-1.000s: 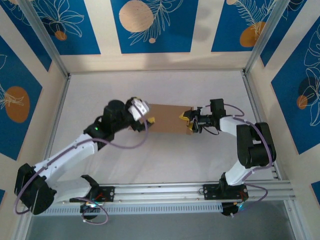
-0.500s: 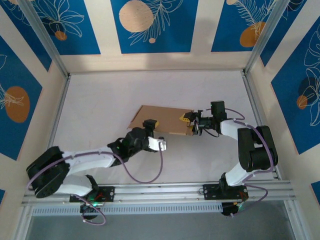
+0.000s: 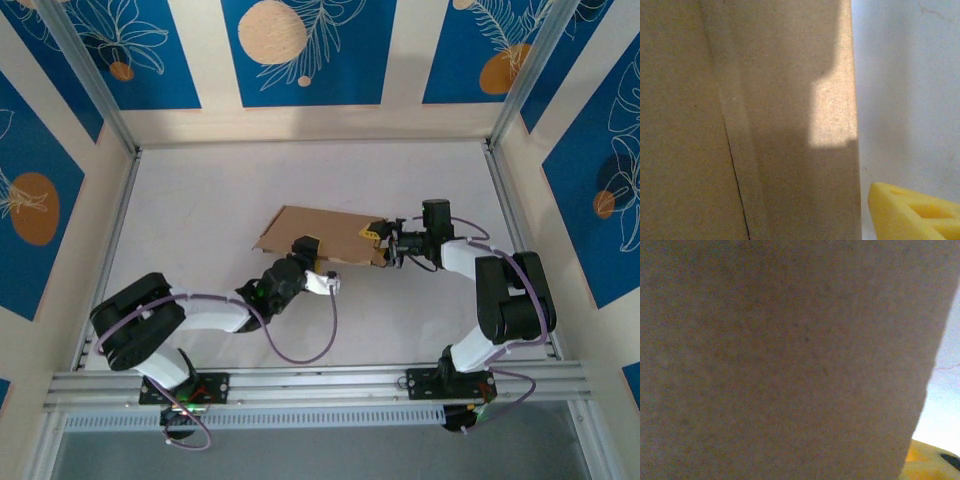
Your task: Fold the paper box
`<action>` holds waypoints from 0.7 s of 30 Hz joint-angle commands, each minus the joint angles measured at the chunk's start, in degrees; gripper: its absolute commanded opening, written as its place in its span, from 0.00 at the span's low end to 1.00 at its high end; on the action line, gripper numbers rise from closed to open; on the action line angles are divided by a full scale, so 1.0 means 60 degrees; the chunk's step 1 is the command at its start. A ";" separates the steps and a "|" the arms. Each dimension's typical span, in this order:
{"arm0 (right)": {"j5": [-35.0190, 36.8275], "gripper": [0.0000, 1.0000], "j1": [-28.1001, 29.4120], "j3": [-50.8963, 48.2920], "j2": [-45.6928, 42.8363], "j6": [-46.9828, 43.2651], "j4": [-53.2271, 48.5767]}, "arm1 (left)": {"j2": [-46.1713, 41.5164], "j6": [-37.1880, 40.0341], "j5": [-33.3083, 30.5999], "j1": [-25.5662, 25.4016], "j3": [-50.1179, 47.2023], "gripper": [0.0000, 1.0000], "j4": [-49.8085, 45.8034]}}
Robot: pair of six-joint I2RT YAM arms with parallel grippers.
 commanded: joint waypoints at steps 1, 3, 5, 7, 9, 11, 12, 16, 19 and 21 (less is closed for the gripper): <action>-0.0455 0.51 0.0003 0.0080 -0.0416 0.0232 -0.0023 | 0.0059 0.0342 -0.0326 -0.0074 0.0342 0.63 0.0315; -0.0464 0.54 -0.0008 0.0111 -0.0492 0.0195 -0.0198 | -0.0018 0.0385 -0.0329 -0.0077 0.0450 0.58 -0.0028; -0.0457 0.60 -0.0002 0.0144 -0.0640 0.0161 -0.0373 | -0.0131 0.0409 -0.0401 -0.0077 0.0571 0.53 -0.0426; -0.0425 0.67 0.0005 0.0190 -0.0844 0.0109 -0.0621 | -0.0243 0.0404 -0.0511 -0.0077 0.0841 0.52 -0.1070; -0.0386 0.73 -0.0011 0.0272 -0.1035 -0.0016 -0.0954 | -0.0391 0.0373 -0.0581 -0.0070 0.1156 0.52 -0.1797; -0.0328 0.77 -0.0040 0.0416 -0.1303 -0.0313 -0.1576 | -0.0733 0.0122 -0.0515 -0.0077 0.1527 0.52 -0.2897; -0.0319 0.80 -0.0069 0.0487 -0.1502 -0.0509 -0.1905 | -0.0952 -0.0077 -0.0427 -0.0077 0.1733 0.52 -0.3604; 0.0301 0.90 -0.0376 0.1172 -0.2483 -0.2373 -0.4901 | -0.1764 -0.0747 -0.0182 -0.0084 0.2604 0.53 -0.5987; 0.0907 0.91 -0.0889 0.1491 -0.3242 -0.3437 -0.6805 | -0.2159 -0.1164 -0.0056 -0.0076 0.3388 0.53 -0.7848; 0.1232 0.92 -0.1383 0.1564 -0.3928 -0.3957 -0.7653 | -0.2356 -0.1721 0.0258 -0.0077 0.4099 0.52 -0.9441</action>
